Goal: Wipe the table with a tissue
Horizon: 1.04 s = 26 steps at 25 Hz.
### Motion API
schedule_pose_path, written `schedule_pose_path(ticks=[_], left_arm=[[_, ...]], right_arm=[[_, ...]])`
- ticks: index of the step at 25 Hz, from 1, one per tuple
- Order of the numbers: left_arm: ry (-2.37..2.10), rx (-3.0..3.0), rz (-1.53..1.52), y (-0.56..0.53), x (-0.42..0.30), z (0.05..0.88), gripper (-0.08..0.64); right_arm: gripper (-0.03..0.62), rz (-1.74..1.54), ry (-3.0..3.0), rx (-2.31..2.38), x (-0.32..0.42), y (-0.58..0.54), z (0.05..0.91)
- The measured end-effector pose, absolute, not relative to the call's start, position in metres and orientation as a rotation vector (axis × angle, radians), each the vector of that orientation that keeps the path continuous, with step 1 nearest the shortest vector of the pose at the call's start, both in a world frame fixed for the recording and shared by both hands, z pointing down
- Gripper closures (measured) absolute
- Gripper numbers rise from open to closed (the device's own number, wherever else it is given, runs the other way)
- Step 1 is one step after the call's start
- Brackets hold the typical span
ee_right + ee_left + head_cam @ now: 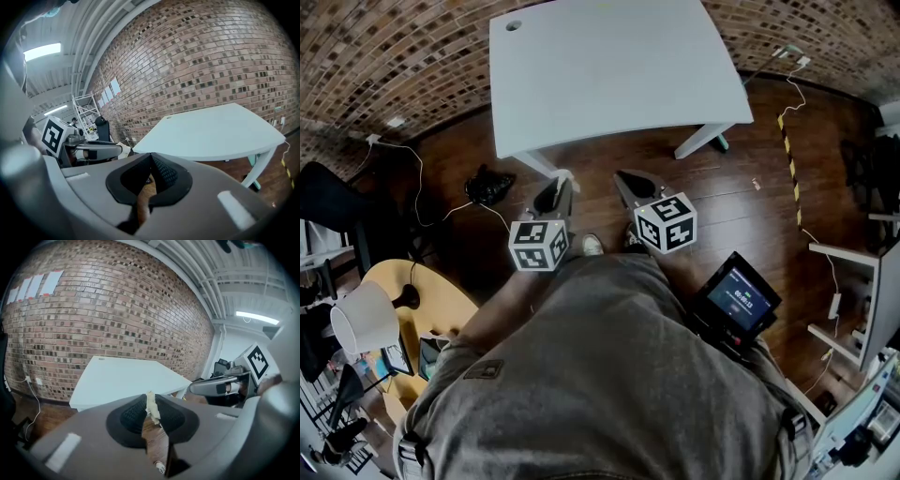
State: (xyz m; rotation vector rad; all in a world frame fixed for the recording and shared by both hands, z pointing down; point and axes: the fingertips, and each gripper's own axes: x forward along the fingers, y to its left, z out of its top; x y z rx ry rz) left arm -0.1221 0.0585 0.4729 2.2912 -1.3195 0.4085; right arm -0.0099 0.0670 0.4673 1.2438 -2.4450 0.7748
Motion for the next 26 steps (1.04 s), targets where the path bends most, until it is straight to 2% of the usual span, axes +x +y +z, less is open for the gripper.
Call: schedule_pose_path(ticks=[26], left_arm=[[-1.31,2.288,0.434,0.066,-0.103,0.474,0.505]], right_arm=[[0.58,0.794,-2.453,1.221,0.003,0.077,0.472]])
